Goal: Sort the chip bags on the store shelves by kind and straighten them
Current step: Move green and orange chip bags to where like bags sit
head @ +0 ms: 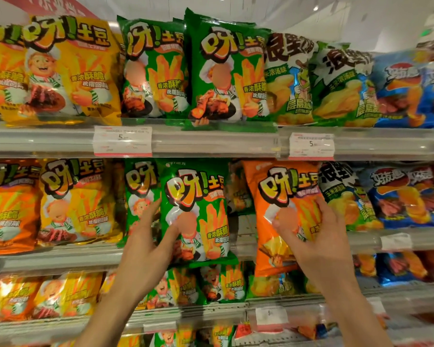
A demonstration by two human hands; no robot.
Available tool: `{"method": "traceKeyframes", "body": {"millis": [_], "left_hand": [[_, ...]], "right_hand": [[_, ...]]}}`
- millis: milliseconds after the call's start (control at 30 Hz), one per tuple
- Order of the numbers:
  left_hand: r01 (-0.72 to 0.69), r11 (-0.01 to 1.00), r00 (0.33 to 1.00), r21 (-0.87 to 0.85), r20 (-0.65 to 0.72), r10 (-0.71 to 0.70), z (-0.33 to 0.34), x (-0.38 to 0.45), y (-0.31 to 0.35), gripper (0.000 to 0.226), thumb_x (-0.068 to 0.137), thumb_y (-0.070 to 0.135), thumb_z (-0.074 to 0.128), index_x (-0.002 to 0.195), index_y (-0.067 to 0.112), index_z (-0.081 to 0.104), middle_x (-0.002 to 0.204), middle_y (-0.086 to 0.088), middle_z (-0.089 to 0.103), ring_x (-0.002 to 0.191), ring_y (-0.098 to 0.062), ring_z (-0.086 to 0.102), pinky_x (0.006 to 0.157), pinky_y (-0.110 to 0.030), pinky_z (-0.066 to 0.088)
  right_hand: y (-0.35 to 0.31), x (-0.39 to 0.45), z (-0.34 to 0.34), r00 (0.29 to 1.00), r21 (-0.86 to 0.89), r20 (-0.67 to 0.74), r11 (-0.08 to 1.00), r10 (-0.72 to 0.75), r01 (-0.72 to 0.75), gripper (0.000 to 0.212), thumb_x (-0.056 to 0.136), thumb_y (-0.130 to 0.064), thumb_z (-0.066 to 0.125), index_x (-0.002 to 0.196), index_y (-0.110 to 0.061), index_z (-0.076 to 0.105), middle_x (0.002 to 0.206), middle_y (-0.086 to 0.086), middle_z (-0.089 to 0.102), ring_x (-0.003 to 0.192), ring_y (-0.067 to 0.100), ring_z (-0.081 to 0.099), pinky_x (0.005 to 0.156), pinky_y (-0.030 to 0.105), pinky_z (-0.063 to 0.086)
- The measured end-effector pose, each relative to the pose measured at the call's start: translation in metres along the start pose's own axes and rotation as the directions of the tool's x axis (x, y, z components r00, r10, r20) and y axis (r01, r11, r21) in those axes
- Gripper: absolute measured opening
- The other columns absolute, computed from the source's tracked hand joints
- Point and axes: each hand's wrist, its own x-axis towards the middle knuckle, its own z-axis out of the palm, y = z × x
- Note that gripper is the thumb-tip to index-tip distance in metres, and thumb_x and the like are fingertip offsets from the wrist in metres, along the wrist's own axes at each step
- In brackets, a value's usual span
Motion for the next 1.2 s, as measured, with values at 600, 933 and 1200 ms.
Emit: {"method": "traceKeyframes", "body": {"millis": [600,933,1200], "left_hand": [[-0.153,0.971,0.988,0.186,0.054,0.145,0.069,0.051,0.02,0.069,0.103,0.044,0.044,0.159,0.014,0.019,0.162,-0.007,0.032,0.146,-0.021,0.033,0.111,-0.036,0.035],[-0.376,0.774,0.894,0.509,-0.022,0.448,0.057,0.052,0.027,0.067,0.097,0.045,0.054,0.153,0.014,0.033,0.151,-0.021,0.037,0.134,-0.038,0.042,0.093,-0.046,0.051],[-0.497,0.694,0.862,0.522,0.205,0.463,0.067,0.073,0.027,0.059,0.102,0.049,0.043,0.156,0.034,0.024,0.168,-0.013,-0.002,0.136,-0.033,0.046,0.069,-0.033,0.057]], "right_hand": [[0.022,-0.01,0.0,0.998,-0.06,-0.062,0.998,-0.024,0.02,0.111,0.069,-0.081,0.065,0.151,-0.012,0.035,0.13,0.002,0.049,0.117,0.02,0.054,0.094,0.041,0.052],[0.015,-0.01,0.004,1.0,0.018,-0.032,1.0,0.0,0.001,0.111,0.066,-0.072,0.07,0.152,-0.012,0.034,0.134,0.001,0.047,0.115,0.01,0.045,0.1,0.034,0.04],[0.011,-0.013,0.002,1.0,0.035,-0.009,0.999,0.007,-0.006,0.109,0.067,-0.068,0.072,0.153,-0.012,0.034,0.137,0.004,0.047,0.115,0.007,0.042,0.096,0.027,0.036]]}}
